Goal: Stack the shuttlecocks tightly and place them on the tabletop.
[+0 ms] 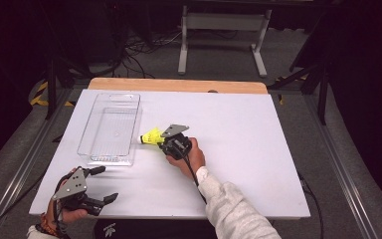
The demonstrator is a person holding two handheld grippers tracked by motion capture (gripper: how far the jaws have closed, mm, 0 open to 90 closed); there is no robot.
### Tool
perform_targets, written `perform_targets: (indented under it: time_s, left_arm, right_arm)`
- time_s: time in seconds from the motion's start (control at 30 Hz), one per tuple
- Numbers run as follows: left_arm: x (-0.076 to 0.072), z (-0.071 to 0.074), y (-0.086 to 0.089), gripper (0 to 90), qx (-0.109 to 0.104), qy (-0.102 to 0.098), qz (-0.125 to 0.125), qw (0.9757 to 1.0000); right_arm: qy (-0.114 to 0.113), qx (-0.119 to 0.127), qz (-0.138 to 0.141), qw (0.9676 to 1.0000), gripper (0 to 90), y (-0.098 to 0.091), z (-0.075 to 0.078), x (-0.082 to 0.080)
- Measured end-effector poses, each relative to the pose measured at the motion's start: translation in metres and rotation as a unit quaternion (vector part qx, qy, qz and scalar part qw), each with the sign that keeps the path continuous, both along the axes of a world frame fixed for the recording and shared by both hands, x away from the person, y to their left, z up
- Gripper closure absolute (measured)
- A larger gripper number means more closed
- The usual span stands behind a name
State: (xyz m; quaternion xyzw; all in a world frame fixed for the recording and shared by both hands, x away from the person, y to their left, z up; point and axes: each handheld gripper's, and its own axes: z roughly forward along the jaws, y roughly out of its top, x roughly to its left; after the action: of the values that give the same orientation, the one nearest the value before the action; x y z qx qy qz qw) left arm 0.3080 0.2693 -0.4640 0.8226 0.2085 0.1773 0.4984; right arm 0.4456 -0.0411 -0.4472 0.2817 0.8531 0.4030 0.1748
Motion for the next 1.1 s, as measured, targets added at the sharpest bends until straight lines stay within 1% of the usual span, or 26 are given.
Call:
perform_targets:
  time_s: [0.13,0.2,0.27,0.4,0.43,0.57,0.7,0.83,1.1]
  left_arm:
    - [-0.001,0.0,0.0,5.7,-0.002,-0.002,0.002,1.0]
    - [-0.002,0.0,0.001,5.7,-0.001,-0.003,0.003,1.0]
    - [-0.002,0.0,0.001,5.8,0.001,-0.004,0.003,1.0]
    - [-0.003,0.001,0.001,5.7,0.004,-0.005,0.005,1.0]
    - [-0.003,0.001,0.001,5.7,0.005,-0.005,0.005,1.0]
    - [-0.003,0.001,0.002,5.7,0.005,-0.004,0.007,1.0]
    - [-0.004,0.001,0.002,5.7,0.006,-0.006,0.01,0.9999]
    - [-0.004,0.0,0.002,5.7,0.008,-0.005,0.01,0.9999]
    - [-0.005,0.001,0.001,5.7,0.01,-0.008,0.008,0.9999]
  right_arm:
    - [-0.008,0.013,-0.002,0.9999,85.5,-0.007,0.007,-0.004]
    - [-0.01,0.015,-0.001,0.9998,85.5,-0.009,0.008,-0.006]
    - [-0.017,0.012,-0.001,0.9998,85.6,-0.012,0.01,-0.009]
    - [-0.022,0.016,0.002,0.9996,85.6,-0.018,0.012,-0.014]
    - [-0.027,0.017,0.002,0.9995,85.6,-0.022,0.014,-0.017]
    - [-0.031,0.022,0.003,0.9993,85.7,-0.029,0.016,-0.022]
    - [-0.04,0.03,0.005,0.9987,85.8,-0.04,0.021,-0.03]
    - [-0.047,0.037,0.003,0.9982,85.8,-0.051,0.025,-0.035]
    - [-0.066,0.052,-0.007,0.9964,85.8,-0.066,0.036,-0.039]
